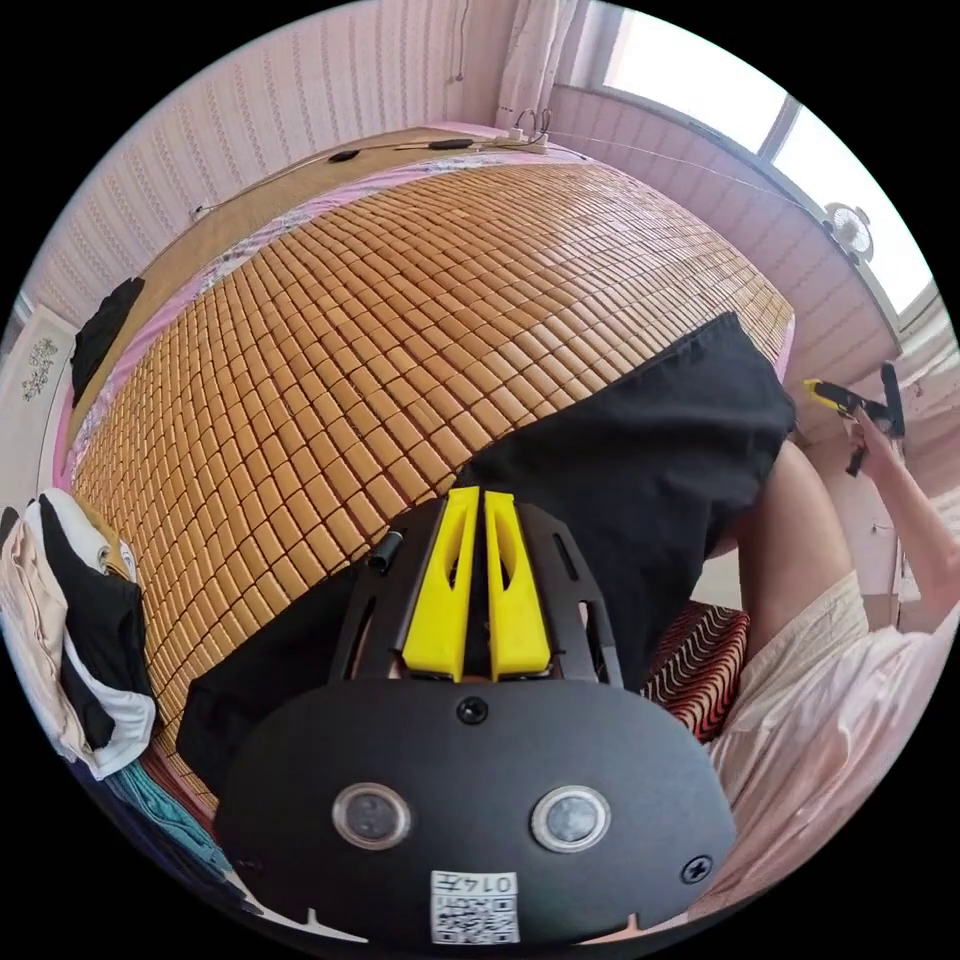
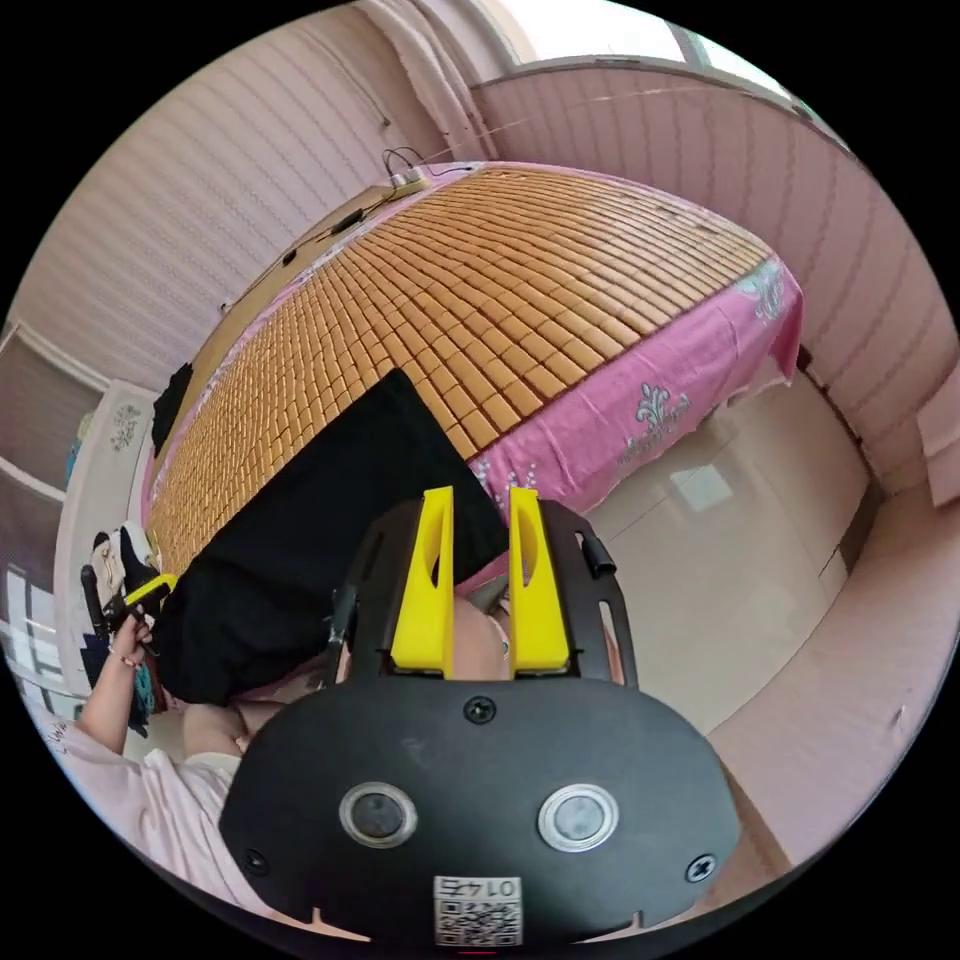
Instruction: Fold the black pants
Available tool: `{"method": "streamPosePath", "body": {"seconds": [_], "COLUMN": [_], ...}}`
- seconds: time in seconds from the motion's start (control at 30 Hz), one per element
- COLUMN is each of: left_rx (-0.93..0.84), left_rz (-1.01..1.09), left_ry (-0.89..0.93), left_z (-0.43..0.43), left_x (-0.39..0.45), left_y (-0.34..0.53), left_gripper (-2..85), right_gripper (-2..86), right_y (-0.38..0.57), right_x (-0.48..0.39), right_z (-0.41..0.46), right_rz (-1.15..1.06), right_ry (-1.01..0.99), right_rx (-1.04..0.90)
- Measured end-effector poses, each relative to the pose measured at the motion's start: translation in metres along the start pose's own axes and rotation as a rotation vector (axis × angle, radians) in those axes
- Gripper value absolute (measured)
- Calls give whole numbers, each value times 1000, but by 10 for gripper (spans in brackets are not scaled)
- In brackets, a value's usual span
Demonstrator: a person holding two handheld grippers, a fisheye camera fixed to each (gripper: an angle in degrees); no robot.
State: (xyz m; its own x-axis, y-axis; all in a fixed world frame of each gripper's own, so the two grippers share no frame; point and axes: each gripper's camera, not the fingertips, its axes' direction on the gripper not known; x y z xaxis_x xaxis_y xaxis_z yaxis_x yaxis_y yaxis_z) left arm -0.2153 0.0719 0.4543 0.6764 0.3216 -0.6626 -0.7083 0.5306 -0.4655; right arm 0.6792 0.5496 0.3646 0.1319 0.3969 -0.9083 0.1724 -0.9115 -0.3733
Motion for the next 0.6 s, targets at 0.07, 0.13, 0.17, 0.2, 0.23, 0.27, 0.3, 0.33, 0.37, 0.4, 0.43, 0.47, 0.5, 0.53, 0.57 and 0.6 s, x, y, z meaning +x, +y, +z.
{"method": "streamPosePath", "body": {"seconds": [0.07,0.13,0.17,0.2,0.23,0.27,0.3,0.33,0.37,0.4,0.43,0.47,0.5,0.53,0.57,0.6], "left_rx": [-29,-77,-119,-159,-178,-202,-218,-210,-198,-205,-208,-208,-208,-207,-199,-182], "left_rz": [23,32,33,24,22,26,21,15,-10,-31,-34,-36,-36,-40,-53,-62], "left_ry": [53,84,75,50,35,-7,-36,-29,-5,14,22,31,37,40,42,42], "left_z": [-4,0,6,12,15,19,22,22,19,17,16,15,13,12,7,0], "left_x": [15,29,36,40,41,43,42,41,36,31,29,27,26,25,23,22], "left_y": [22,43,55,67,71,80,88,91,94,96,96,98,100,101,104,108], "left_gripper": [-4,-4,-4,-4,-4,-4,-4,-4,-4,-4,-5,-5,-5,-4,-4,-4], "right_gripper": [64,37,9,4,2,0,-2,-2,-3,-3,-3,-3,-3,-4,-1,3], "right_y": [-23,-45,-58,-69,-75,-83,-88,-90,-95,-98,-98,-98,-93,-87,-69,-47], "right_x": [-32,-61,-75,-85,-88,-93,-96,-97,-99,-100,-101,-101,-100,-99,-93,-81], "right_z": [17,39,56,76,87,107,113,115,121,127,128,128,119,111,94,79], "right_rz": [-123,-205,-241,-255,-257,-257,-267,-259,-242,-232,-229,-215,-185,-176,-165,-123], "right_ry": [9,27,34,52,69,122,144,155,147,139,137,121,116,115,103,95], "right_rx": [-7,-19,-32,-68,-102,-166,-127,-111,-125,-130,-137,-142,-98,-58,28,99]}}
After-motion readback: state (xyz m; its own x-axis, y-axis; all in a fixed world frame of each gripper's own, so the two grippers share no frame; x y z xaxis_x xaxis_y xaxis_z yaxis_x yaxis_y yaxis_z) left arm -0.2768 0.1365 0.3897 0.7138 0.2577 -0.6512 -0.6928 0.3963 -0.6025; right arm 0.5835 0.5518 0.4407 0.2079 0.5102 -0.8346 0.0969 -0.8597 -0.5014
